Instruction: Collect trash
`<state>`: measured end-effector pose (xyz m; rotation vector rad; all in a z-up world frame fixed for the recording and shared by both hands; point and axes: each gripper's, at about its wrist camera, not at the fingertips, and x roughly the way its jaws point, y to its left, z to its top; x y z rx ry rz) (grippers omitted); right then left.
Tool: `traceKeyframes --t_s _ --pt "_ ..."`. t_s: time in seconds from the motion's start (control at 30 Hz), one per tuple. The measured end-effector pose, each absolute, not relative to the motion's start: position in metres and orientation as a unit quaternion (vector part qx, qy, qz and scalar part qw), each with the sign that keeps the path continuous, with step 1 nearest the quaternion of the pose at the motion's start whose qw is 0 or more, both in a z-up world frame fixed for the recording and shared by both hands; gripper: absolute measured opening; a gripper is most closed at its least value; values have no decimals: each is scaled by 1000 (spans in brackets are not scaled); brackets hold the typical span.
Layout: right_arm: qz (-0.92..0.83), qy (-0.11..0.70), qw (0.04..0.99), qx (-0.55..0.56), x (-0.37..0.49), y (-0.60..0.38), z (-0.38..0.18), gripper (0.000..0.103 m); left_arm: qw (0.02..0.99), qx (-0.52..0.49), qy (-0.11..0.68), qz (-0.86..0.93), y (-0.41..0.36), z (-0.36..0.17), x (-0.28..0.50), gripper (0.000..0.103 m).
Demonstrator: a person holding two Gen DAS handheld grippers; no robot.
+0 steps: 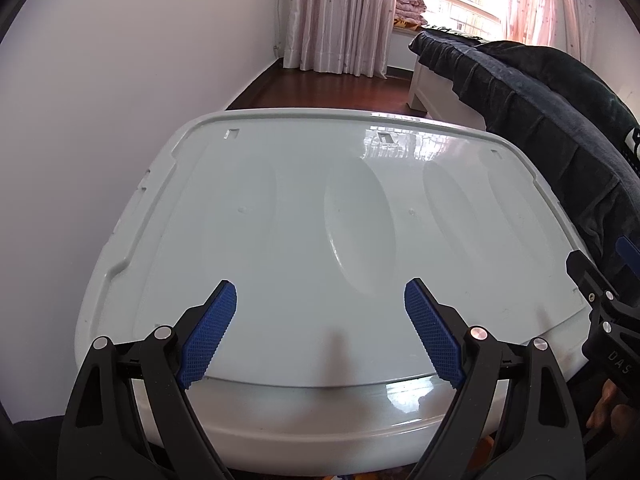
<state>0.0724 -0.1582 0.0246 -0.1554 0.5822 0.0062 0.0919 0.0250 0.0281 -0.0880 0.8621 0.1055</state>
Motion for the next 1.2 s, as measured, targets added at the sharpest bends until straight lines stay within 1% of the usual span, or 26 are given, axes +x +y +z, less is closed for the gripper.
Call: traceKeyframes --t_s 0.63,0.67,0.7,0.9,1.2 --pt "3 294 952 -82 73 -160 23 98 904 -45 420 64 25 26 91 84" --pt "2 295 952 -83 73 -160 23 98 905 -46 419 65 25 26 91 85" --pt "2 295 952 -83 73 -160 22 98 905 -47 418 66 26 26 90 94" --pt "3 297 951 -85 73 -161 21 98 911 -49 404 66 26 30 87 95" --pt "1 300 951 -82 72 -165 19 98 902 -58 424 59 26 23 91 95"
